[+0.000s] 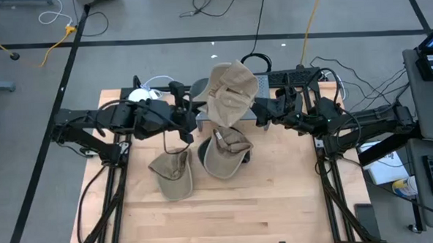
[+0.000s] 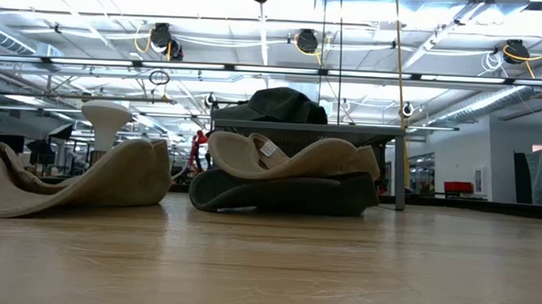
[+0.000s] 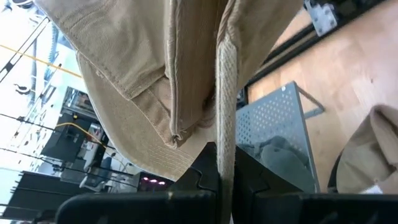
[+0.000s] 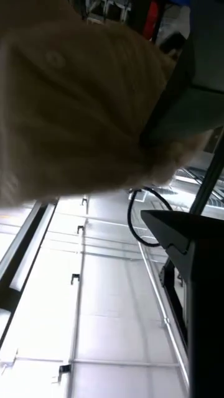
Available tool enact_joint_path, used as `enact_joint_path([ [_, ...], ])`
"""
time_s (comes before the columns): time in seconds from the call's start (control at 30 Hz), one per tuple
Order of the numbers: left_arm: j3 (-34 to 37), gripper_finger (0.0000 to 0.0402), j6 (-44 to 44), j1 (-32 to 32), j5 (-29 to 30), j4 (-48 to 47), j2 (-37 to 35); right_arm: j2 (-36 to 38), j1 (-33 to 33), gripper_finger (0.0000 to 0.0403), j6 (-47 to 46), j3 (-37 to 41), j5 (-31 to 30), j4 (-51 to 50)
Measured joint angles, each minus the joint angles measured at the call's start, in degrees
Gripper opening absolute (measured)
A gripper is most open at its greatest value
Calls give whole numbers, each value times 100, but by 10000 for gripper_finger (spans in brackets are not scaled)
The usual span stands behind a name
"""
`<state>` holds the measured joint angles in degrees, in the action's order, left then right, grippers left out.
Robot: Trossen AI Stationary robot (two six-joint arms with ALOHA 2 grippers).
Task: Pick & Place hat
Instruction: Put the bottom right brown cap on the shelf
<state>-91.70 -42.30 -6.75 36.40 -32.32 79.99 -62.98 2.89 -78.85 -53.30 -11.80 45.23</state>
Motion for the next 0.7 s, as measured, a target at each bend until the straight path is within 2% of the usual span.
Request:
enact_joint_path([
  [0.23,0,8,-81,-83,-23,-328,74,2,23,171,-454,0,-15,-129],
  [0.5,0,8,-64,-111,5,-690,67,0,71,171,-1191,0,-185,-756],
  [0.7,0,8,232,-112,13,-872,67,2,136,161,-1441,0,-324,-1123],
])
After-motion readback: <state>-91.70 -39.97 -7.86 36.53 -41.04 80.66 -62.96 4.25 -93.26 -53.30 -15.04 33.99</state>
